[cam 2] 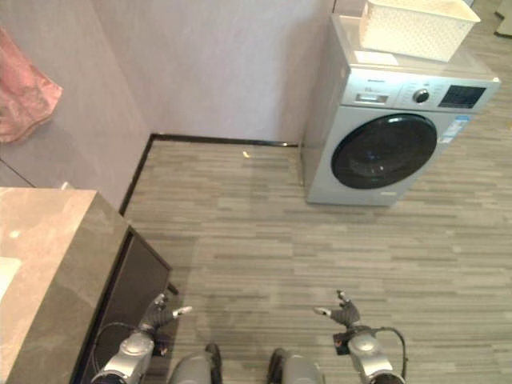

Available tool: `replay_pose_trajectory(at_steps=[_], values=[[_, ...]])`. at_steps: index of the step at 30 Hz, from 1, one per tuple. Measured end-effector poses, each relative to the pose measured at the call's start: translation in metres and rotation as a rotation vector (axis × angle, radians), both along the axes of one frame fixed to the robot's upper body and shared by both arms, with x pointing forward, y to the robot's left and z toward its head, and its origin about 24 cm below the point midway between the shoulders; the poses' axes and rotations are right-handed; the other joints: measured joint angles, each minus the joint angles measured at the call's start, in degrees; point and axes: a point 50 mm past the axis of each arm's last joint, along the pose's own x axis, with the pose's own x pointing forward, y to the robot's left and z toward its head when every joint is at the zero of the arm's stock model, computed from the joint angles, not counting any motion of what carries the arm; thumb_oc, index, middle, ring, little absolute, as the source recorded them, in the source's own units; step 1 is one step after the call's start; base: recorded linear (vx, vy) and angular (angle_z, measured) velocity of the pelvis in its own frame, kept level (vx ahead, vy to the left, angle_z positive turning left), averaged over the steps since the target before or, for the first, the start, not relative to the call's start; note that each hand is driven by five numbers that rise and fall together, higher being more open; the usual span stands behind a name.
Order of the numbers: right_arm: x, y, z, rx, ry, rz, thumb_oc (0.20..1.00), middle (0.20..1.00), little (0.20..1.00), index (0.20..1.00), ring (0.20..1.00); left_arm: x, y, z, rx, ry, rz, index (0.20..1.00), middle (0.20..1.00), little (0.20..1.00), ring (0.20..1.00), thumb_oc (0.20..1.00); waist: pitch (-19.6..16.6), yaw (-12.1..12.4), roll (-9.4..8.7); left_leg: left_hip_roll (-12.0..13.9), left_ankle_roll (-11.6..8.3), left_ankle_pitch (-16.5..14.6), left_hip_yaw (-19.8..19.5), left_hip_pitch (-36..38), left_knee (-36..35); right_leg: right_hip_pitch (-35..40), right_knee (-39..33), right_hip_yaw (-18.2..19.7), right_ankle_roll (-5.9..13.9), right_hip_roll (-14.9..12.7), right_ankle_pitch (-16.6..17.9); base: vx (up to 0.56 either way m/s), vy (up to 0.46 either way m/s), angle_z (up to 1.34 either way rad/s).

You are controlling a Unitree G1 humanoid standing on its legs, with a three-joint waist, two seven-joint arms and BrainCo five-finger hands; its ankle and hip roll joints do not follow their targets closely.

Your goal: Put brush and paste in cup on sink, flatten towel.

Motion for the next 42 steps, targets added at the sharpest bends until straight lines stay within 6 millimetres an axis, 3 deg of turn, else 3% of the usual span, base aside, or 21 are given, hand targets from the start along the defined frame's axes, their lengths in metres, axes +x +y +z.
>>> replay_pose_trajectory(at_steps=[3,4,5,8,10,11,16,20,22,24,25,28,30,32,34,36,37,38,39,40,42], values=[[-0.007,-0.003,-0.001,0.006,0.004,-0.009,1.000,1.000,1.000,1.000,1.000,-0.006,-0.007,-0.005,-0.021,0.035,-0.054,1.000,1.000,1.000,1.000,1.000,-0.4,-0.3,0.71,-2.3,1.21,-0.4,-0.1,1.6,-1.6,1.4,-3.3,0.1,1.94,-0.6,1.9,0.20,0.282,-0.03],[-0.012,-0.008,-0.001,0.020,0.002,-0.040,1.000,1.000,1.000,1.000,1.000,-0.013,-0.010,-0.010,-0.026,0.063,-0.075,1.000,1.000,1.000,1.000,1.000,-1.0,-0.9,1.23,-5.7,2.94,-0.3,0.3,4.6,-6.8,2.1,-3.3,0.4,4.12,-1.8,4.0,0.15,0.248,-0.14],[-0.013,-0.011,0.002,0.020,-0.015,-0.042,1.000,1.000,1.000,1.000,1.000,-0.019,-0.013,-0.014,-0.041,0.084,-0.078,1.000,1.000,1.000,1.000,1.000,-1.5,-1.7,3.55,-7.0,4.62,2.0,0.3,7.1,-12.4,-0.7,2.7,2.3,7.18,-3.2,5.7,0.19,0.209,-0.10],[-0.008,-0.004,0.009,0.049,-0.057,-0.011,1.000,1.000,1.000,1.000,1.000,-0.021,-0.011,-0.013,-0.034,0.085,-0.095,1.000,1.000,1.000,1.000,1.000,-1.9,-2.8,4.43,-9.6,6.72,3.1,0.4,9.3,-17.1,-8.7,12.8,7.4,8.81,-4.0,6.6,0.28,0.152,-0.16],[-0.004,0.001,0.014,0.069,-0.090,0.004,1.000,1.000,1.000,1.000,1.000,-0.019,-0.007,-0.012,-0.003,0.089,-0.115,1.000,1.000,1.000,1.000,1.000,-1.5,-4.6,4.62,-9.9,7.45,2.3,-0.1,9.3,-18.4,-11.7,7.1,10.6,8.21,-0.1,4.9,0.44,0.013,-0.03],[-0.001,0.002,0.019,0.084,-0.117,0.010,1.000,1.000,1.000,1.000,1.000,-0.011,-0.002,-0.012,0.028,0.107,-0.115,1.000,1.000,1.000,1.000,1.000,-0.1,-5.2,4.68,-9.8,7.16,2.1,-0.3,9.6,-18.6,-12.9,-3.4,10.1,6.19,2.2,5.8,0.35,-0.016,0.16],[-0.019,0.000,0.011,0.111,-0.086,-0.027,1.000,1.000,1.000,1.000,1.000,0.003,-0.004,-0.008,0.052,0.092,-0.132,1.000,1.000,1.000,1.000,1.000,-0.1,-8.4,3.43,-12.0,5.45,-2.8,-6.1,11.6,-16.7,-14.1,-25.6,14.9,6.71,2.6,15.8,0.53,-0.107,0.59],[-0.052,-0.010,-0.003,0.114,0.011,-0.058,1.000,1.000,1.000,1.000,1.000,-0.010,-0.029,-0.019,-0.010,0.125,-0.139,1.000,1.000,1.000,1.000,1.000,-1.4,-10.3,5.05,-10.1,1.59,-7.9,-14.5,18.9,-14.7,-10.1,-18.7,14.8,3.21,4.3,20.2,0.59,-0.310,1.20],[-0.052,-0.016,-0.004,0.123,0.019,-0.081,1.000,1.000,1.000,1.000,1.000,-0.023,-0.038,-0.030,-0.031,0.197,-0.130,1.000,1.000,1.000,1.000,1.000,-1.7,-10.7,5.61,-7.1,-2.60,-8.4,-13.4,10.4,7.9,-7.8,-14.7,12.6,-0.80,5.6,17.8,0.45,-0.411,0.65],[-0.050,-0.020,-0.003,0.131,0.011,-0.088,1.000,1.000,1.000,1.000,1.000,-0.022,-0.043,-0.031,-0.020,0.211,-0.163,1.000,1.000,1.000,1.000,1.000,-2.3,-8.2,5.26,-2.0,-2.84,5.1,-10.9,-2.5,34.4,-5.1,-13.8,10.4,-4.21,7.4,14.9,0.44,-0.347,0.28],[-0.043,-0.018,0.000,0.138,-0.006,-0.069,1.000,1.000,1.000,1.000,1.000,-0.021,-0.038,-0.031,0.001,0.217,-0.172,1.000,1.000,1.000,1.000,1.000,-2.5,-7.6,3.43,0.2,-2.44,7.3,-9.7,-7.9,41.4,-2.7,-14.1,10.0,-5.98,8.2,13.3,0.58,-0.299,0.04],[-0.037,-0.014,-0.002,0.134,0.006,-0.052,1.000,1.000,1.000,1.000,1.000,-0.009,-0.025,-0.023,0.061,0.181,-0.171,1.000,1.000,1.000,1.000,1.000,-1.1,-4.5,-0.81,1.7,-1.01,4.9,-4.2,-11.8,36.9,5.0,-19.2,11.1,-6.59,8.7,12.2,0.40,-0.058,0.05],[-0.034,-0.013,-0.001,0.128,0.002,-0.028,1.000,1.000,1.000,1.000,1.000,-0.010,-0.016,-0.020,0.077,0.162,-0.160,1.000,1.000,1.000,1.000,1.000,-1.2,-2.8,-2.35,2.5,-1.49,4.8,4.4,-13.7,22.1,11.8,-23.3,11.0,-3.34,8.9,10.8,0.67,0.047,0.18],[-0.033,-0.016,0.003,0.109,-0.010,-0.005,1.000,1.000,1.000,1.000,1.000,-0.001,-0.008,-0.010,0.089,0.103,-0.153,1.000,1.000,1.000,1.000,1.000,-2.3,-0.3,0.74,3.7,-1.94,7.8,10.6,-17.1,-10.0,17.8,-28.9,11.0,-1.45,13.4,8.8,0.80,0.197,0.09],[-0.033,-0.012,0.002,0.107,-0.006,0.013,1.000,1.000,1.000,1.000,1.000,-0.010,0.003,-0.014,0.107,0.147,-0.121,1.000,1.000,1.000,1.000,1.000,-1.6,0.7,-0.63,1.2,-0.87,7.3,11.3,-16.8,-14.9,22.4,-28.9,10.3,1.51,13.0,7.0,0.69,0.191,-0.20],[-0.032,-0.013,0.005,0.100,-0.014,0.017,1.000,1.000,1.000,1.000,1.000,-0.018,0.008,-0.017,0.114,0.168,-0.106,1.000,1.000,1.000,1.000,1.000,-1.9,-0.5,-1.25,0.9,3.13,6.4,17.7,-17.3,-4.1,24.8,-25.8,9.7,2.73,13.6,6.1,0.62,0.304,-0.03],[-0.034,-0.012,0.005,0.093,-0.019,0.032,1.000,1.000,1.000,1.000,1.000,-0.028,0.008,-0.022,0.110,0.194,-0.103,1.000,1.000,1.000,1.000,1.000,-2.7,-1.5,-0.52,-0.9,8.96,6.5,19.7,-14.3,-1.0,24.9,-21.0,9.3,3.11,14.8,6.3,0.56,0.384,-0.02],[-0.043,-0.013,0.001,0.093,0.009,0.026,1.000,1.000,1.000,1.000,1.000,-0.029,0.008,-0.023,0.112,0.202,-0.105,1.000,1.000,1.000,1.000,1.000,-3.8,-1.7,-0.20,-2.7,11.54,4.9,20.4,-10.3,-2.6,24.7,-17.8,9.5,3.64,15.2,5.8,0.50,0.415,-0.26],[-0.050,-0.016,0.000,0.079,0.032,0.037,1.000,1.000,1.000,1.000,1.000,-0.036,0.006,-0.026,0.108,0.218,-0.107,1.000,1.000,1.000,1.000,1.000,-4.7,-0.4,1.99,-3.8,17.84,3.7,19.1,-4.3,-10.6,23.6,-11.5,9.0,6.03,16.9,5.0,0.48,0.452,-0.30],[-0.057,-0.007,-0.008,0.111,0.061,0.026,1.000,1.000,1.000,1.000,1.000,-0.034,0.016,-0.023,0.136,0.216,-0.106,1.000,1.000,1.000,1.000,1.000,-4.5,-1.5,-1.10,-5.9,17.85,5.7,18.0,-1.8,-13.3,22.1,-4.6,6.6,7.29,14.4,2.9,0.47,0.455,-0.45],[-0.062,-0.004,-0.004,0.130,0.045,0.043,1.000,1.000,1.000,1.000,1.000,-0.028,0.022,-0.018,0.123,0.182,-0.049,1.000,1.000,1.000,1.000,1.000,-5.0,-1.7,-2.57,-7.1,14.88,3.7,15.4,1.5,-13.4,14.3,16.3,4.2,6.14,6.9,2.8,0.35,0.290,-0.05]])
